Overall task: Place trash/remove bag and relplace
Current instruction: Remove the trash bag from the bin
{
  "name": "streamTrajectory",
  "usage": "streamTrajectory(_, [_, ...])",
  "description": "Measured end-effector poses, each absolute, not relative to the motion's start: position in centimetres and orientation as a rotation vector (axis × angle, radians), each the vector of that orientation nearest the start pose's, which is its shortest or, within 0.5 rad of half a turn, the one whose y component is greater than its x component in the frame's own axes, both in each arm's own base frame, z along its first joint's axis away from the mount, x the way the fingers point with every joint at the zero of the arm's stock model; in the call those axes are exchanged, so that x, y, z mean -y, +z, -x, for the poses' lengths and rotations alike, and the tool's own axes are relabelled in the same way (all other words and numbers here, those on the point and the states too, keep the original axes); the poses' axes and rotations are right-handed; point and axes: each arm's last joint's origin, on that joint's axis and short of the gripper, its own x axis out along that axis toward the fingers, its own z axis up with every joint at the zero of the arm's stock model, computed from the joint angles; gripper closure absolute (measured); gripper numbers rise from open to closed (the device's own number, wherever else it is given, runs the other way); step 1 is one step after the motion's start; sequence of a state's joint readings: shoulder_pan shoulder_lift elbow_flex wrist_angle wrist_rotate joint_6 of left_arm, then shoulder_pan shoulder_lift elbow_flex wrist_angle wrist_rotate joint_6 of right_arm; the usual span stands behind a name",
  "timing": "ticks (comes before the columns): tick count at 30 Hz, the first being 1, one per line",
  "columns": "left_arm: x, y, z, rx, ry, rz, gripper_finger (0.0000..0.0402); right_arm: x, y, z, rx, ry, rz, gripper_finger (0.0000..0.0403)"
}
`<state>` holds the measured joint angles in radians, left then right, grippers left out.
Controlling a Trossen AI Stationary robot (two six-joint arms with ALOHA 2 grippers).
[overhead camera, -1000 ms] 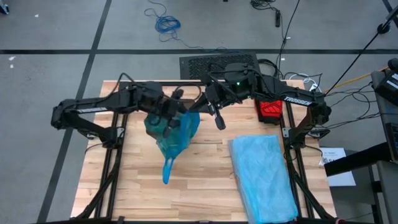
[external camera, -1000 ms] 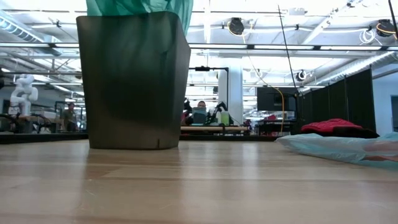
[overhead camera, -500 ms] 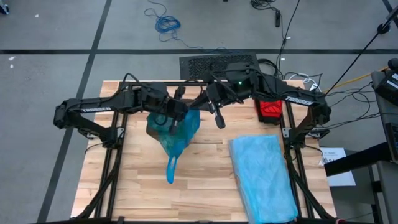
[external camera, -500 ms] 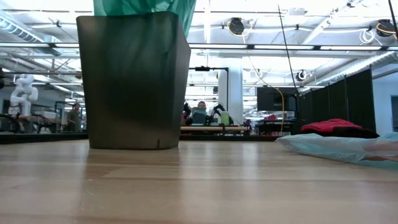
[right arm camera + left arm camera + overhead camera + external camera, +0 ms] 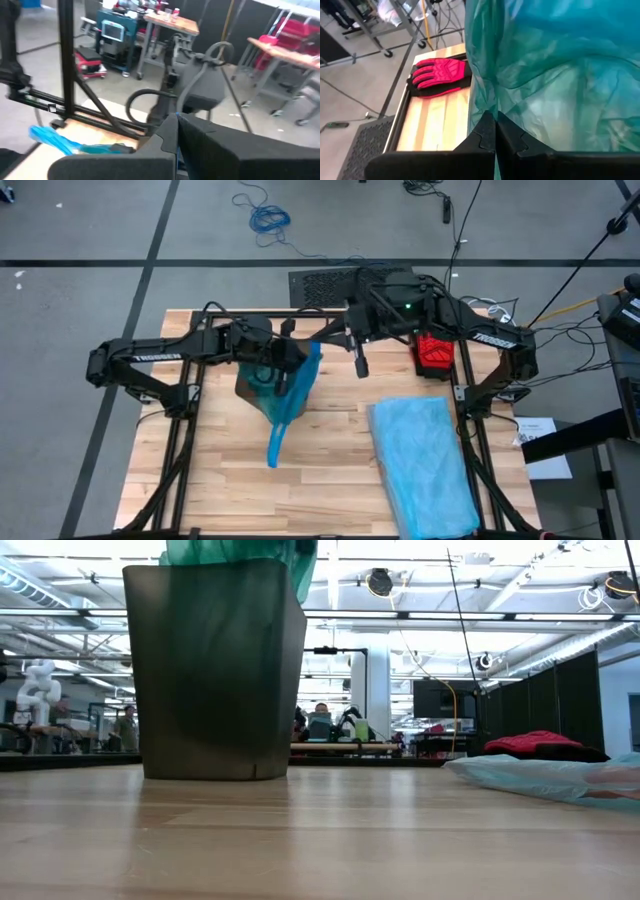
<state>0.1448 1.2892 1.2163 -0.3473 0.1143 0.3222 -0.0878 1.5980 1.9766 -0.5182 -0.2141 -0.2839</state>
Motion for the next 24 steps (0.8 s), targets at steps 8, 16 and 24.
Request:
streamTrajectory(8, [-4.1, 35.0, -28.0, -0.455, 0.015, -0.260, 0.0401, 1.8, 51.8, -31.2, -0.025, 0.107, 0.332, 0.0403])
streamTrajectory(16, [-4.3, 33.8, -28.0, -0.498, 0.036, -0.237, 0.0401, 1.7, 52.6, -30.4, 0.027, 0.101, 0.356, 0.0403])
streamTrajectory(24, [-4.3, 34.2, -27.6, -0.476, 0.040, -0.239, 0.0401, 1.6, 51.7, -30.1, -0.083, 0.105, 0.328, 0.0402])
